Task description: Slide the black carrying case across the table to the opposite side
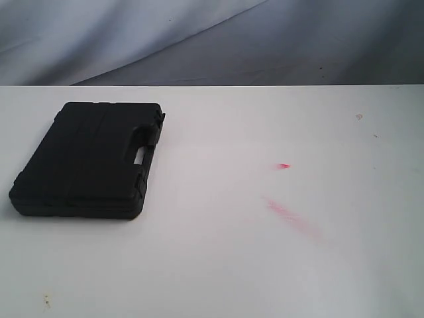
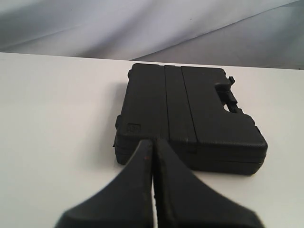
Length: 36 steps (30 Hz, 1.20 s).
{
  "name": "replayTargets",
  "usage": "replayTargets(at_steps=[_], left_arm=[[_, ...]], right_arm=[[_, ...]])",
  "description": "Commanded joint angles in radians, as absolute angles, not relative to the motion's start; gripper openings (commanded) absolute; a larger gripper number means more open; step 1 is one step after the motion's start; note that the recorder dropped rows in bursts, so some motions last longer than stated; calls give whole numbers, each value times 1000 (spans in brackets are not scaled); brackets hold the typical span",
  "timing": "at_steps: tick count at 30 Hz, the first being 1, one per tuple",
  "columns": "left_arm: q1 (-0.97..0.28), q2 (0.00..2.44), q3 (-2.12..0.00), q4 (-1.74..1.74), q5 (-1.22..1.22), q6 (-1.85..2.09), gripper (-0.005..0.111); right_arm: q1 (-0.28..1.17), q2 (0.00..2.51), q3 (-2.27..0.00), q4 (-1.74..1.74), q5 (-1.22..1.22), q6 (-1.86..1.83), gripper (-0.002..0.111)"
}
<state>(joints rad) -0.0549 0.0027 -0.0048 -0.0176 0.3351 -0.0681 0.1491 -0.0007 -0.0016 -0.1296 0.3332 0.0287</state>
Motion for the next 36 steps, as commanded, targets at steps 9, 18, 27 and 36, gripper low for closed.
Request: replayTargets(at_steps=[9, 18, 27, 36], left_arm=[[-57, 0, 0, -14, 330, -70, 0], [-57, 0, 0, 24, 227, -76, 0], [-57, 0, 0, -126, -293, -105, 0], [-57, 0, 0, -121, -501, -153, 0]], right_arm=[[151, 0, 0, -126, 330, 30, 0], [151, 0, 0, -126, 330, 30, 0], [151, 0, 0, -126, 330, 30, 0], [151, 0, 0, -126, 330, 30, 0]])
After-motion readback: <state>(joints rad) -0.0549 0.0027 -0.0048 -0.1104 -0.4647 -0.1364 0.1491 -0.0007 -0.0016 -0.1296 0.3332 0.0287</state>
